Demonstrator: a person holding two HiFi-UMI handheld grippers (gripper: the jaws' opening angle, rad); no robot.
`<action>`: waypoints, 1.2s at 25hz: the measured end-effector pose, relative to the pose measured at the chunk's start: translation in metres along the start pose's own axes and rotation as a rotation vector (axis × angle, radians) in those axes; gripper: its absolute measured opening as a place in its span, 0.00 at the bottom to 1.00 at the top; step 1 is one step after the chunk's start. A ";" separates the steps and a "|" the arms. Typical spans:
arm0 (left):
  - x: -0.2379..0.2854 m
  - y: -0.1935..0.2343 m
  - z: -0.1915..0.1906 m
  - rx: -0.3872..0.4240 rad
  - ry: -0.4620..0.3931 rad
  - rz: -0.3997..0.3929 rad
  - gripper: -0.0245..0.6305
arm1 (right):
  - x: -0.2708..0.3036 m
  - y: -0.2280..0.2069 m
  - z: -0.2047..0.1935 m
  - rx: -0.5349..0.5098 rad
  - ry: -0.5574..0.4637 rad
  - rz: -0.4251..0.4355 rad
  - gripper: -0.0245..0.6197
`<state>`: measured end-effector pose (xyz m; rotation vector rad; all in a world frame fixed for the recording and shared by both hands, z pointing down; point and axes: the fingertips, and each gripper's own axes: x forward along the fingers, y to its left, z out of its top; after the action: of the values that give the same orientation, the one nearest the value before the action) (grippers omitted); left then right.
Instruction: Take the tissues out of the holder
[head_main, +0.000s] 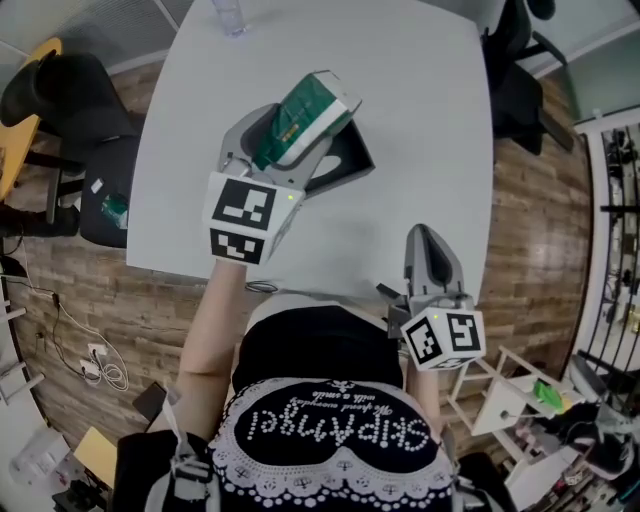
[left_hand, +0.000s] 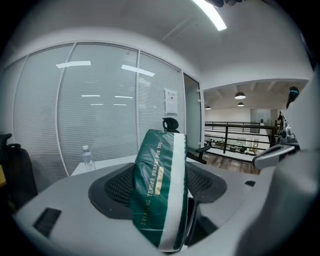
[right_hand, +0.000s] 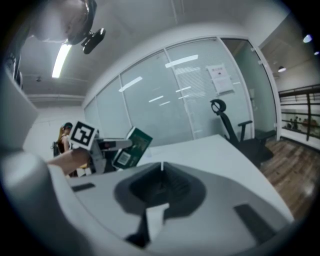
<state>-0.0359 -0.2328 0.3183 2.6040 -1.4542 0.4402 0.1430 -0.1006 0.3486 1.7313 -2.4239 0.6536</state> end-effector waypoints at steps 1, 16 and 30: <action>-0.005 0.001 0.004 -0.005 -0.020 0.010 0.55 | 0.000 0.001 0.002 -0.005 -0.007 0.002 0.09; -0.089 0.007 0.065 -0.042 -0.231 0.083 0.55 | -0.008 0.002 0.043 -0.057 -0.102 -0.002 0.09; -0.143 0.022 0.053 -0.147 -0.293 0.194 0.55 | -0.022 -0.005 0.086 -0.084 -0.179 -0.021 0.09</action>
<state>-0.1154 -0.1412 0.2228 2.5008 -1.7632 -0.0350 0.1698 -0.1160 0.2656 1.8524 -2.5035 0.4037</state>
